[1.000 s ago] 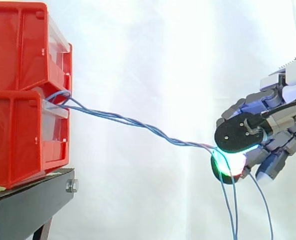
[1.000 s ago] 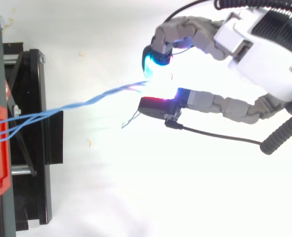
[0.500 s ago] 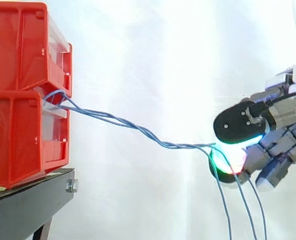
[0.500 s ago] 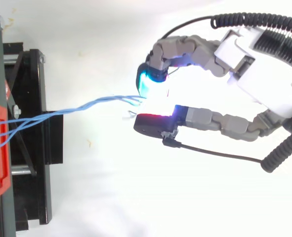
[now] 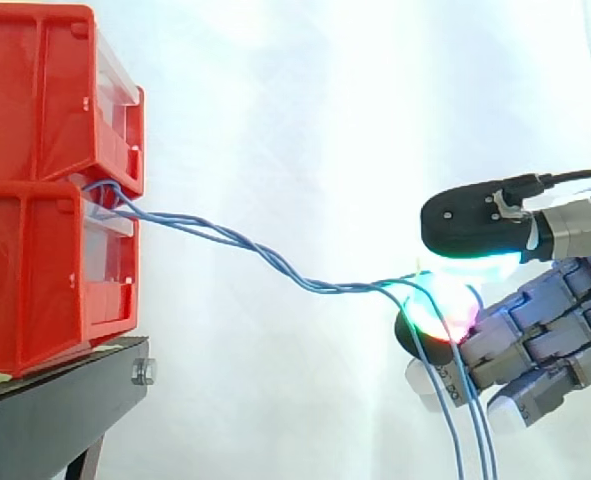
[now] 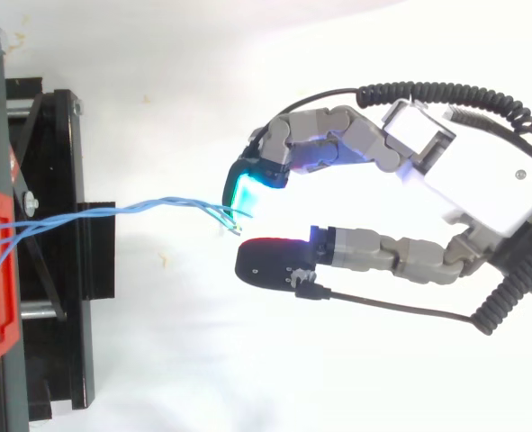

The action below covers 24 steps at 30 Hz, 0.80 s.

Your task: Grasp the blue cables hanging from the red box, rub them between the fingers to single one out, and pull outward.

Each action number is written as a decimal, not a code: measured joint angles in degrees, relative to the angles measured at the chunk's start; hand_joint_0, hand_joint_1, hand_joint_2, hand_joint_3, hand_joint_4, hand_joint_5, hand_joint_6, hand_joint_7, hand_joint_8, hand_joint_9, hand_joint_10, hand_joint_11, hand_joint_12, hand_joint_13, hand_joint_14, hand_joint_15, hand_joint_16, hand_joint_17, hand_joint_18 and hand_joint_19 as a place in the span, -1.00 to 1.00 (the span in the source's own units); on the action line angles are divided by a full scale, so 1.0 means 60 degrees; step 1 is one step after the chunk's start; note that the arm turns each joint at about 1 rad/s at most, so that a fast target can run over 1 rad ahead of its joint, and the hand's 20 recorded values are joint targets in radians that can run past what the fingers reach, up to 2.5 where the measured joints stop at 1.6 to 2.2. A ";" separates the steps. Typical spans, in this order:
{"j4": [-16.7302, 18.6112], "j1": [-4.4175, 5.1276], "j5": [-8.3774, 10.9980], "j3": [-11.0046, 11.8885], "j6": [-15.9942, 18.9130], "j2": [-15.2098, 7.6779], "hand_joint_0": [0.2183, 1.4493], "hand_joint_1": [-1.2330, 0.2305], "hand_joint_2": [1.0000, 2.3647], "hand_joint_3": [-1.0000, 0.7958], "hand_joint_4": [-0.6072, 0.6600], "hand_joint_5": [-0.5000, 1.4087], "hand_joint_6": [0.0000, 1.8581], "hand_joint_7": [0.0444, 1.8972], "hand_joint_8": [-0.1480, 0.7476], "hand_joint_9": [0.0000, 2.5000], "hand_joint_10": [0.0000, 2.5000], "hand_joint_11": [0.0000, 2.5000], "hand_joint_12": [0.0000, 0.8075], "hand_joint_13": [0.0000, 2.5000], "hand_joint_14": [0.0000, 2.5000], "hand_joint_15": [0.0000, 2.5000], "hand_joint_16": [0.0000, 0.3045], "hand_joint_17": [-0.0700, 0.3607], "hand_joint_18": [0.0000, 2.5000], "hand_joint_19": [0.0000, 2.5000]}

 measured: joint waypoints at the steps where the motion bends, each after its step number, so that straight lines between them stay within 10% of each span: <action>1: 0.0012 0.0007 -0.0005 -0.0002 0.0005 0.0000 -0.37 -0.46 -1.00 0.13 -0.10 -0.55 -0.05 0.17 -0.23 -0.42 -1.00 -0.92 -0.32 -0.60 -1.00 -0.87 -0.70 -0.19 -0.48 -0.70; 24: 0.0272 0.0086 -0.0189 -0.0007 -0.1537 -0.0008 -0.37 -0.46 -1.00 0.13 -0.09 -0.55 -0.05 0.17 -0.23 -0.40 -1.00 -0.92 -0.32 -0.59 -1.00 -0.88 -0.70 -0.19 -0.48 -0.70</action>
